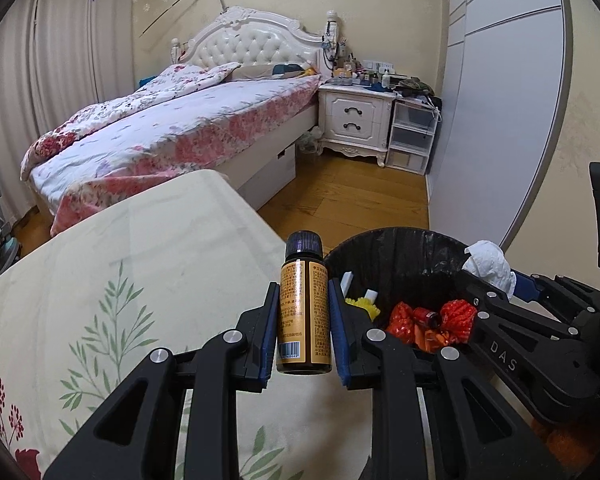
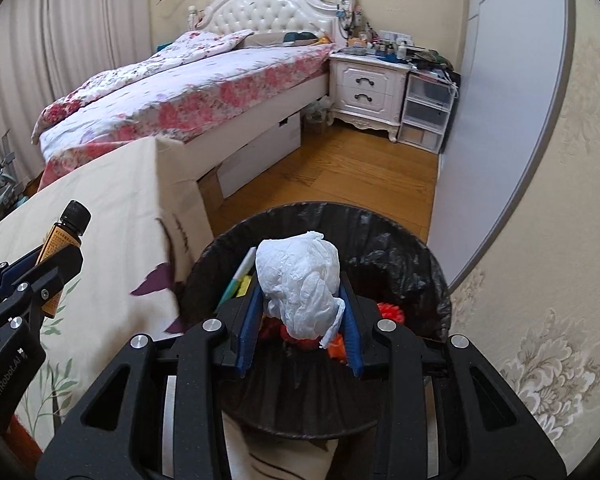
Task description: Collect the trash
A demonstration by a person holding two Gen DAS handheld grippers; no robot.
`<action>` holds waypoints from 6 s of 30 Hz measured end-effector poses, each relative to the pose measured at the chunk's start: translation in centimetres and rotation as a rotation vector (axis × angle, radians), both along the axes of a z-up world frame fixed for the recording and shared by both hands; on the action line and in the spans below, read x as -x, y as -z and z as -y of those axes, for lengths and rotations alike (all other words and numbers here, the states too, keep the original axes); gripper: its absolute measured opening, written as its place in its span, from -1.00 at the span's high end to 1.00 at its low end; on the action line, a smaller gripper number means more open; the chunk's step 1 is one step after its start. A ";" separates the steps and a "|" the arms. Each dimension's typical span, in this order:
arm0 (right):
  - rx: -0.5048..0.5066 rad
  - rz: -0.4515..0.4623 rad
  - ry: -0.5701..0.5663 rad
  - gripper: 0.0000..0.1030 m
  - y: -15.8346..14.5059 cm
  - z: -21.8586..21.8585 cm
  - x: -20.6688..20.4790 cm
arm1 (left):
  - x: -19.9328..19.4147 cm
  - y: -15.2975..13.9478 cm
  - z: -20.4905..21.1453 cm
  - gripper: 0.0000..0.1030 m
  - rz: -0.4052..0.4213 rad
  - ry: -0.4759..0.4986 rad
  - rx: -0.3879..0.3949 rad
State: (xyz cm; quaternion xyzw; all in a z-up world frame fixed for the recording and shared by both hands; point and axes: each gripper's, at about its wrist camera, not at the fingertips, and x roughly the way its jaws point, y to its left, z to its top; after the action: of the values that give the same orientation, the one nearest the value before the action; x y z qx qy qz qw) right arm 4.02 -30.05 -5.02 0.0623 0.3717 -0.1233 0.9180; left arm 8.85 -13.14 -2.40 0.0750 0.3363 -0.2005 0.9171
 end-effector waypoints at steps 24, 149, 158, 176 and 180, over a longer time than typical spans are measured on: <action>-0.030 -0.028 0.090 0.19 2.0 4.4 -3.0 | -4.3 2.5 5.7 0.16 -0.030 0.050 -0.063; 0.077 0.098 0.012 -0.56 -3.2 -3.3 6.2 | 5.8 -1.9 -5.8 -0.57 0.067 -0.144 0.037; 0.077 0.096 0.011 -0.56 -3.1 -3.4 6.2 | 6.1 -2.1 -5.4 -0.57 0.102 -0.160 0.022; 0.078 0.081 -0.001 -0.56 -2.2 -4.4 5.8 | 5.5 -1.1 -5.6 -0.64 0.064 -0.148 0.021; 0.080 0.078 -0.007 -0.56 -2.1 -4.7 5.7 | 5.5 -1.2 -5.8 -0.64 0.074 -0.158 0.020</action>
State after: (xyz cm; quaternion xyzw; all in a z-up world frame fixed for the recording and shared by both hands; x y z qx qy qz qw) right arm -1.72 -25.37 -2.89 0.0290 0.3307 -0.1326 0.9339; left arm 3.34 -7.38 -1.25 0.0467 0.3050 -0.1281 0.9425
